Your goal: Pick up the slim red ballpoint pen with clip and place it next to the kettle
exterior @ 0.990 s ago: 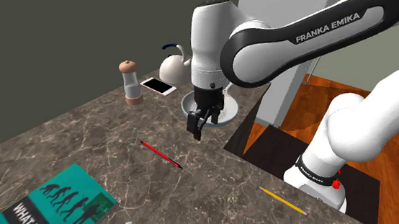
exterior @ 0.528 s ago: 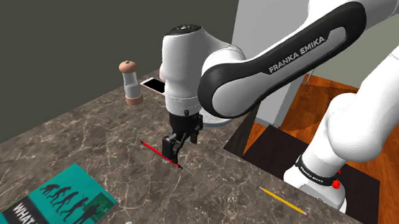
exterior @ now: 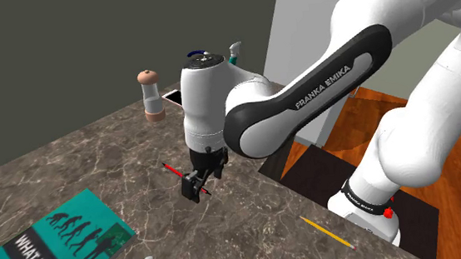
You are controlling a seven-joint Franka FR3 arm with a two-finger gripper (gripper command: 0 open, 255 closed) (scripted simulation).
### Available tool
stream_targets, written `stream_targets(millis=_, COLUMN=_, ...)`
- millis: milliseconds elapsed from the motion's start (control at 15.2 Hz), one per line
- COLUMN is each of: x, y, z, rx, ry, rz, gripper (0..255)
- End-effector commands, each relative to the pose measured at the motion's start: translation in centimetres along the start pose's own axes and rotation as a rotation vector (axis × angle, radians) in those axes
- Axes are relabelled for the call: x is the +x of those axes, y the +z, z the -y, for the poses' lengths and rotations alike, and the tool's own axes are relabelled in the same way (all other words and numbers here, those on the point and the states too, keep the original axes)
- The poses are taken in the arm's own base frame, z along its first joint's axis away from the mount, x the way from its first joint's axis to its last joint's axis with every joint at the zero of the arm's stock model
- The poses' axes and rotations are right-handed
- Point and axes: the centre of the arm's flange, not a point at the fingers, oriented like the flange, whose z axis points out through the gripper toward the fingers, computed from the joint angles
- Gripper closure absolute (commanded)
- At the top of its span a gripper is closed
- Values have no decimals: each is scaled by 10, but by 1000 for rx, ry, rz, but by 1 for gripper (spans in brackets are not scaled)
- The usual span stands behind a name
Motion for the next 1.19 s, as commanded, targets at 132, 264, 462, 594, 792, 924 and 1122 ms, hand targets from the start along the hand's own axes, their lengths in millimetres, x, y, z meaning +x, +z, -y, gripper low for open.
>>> stream_targets(millis=132, x=0, y=9, z=1, rx=0, ry=0, rz=0, gripper=0)
stream_targets(millis=264, x=0, y=9, z=1, rx=0, ry=0, rz=0, gripper=0)
stream_targets(millis=462, x=0, y=9, z=1, rx=0, ry=0, rz=0, gripper=0)
stream_targets(millis=594, x=0, y=9, z=1, rx=0, ry=0, rz=0, gripper=255)
stream_targets(millis=792, x=1, y=9, z=1, rx=0, ry=0, rz=0, gripper=255)
stream_targets(millis=924, x=1, y=8, z=3, rx=0, ry=0, rz=0, gripper=255)
stream_targets(millis=1122, x=0, y=9, z=1, rx=0, ry=0, rz=0, gripper=255)
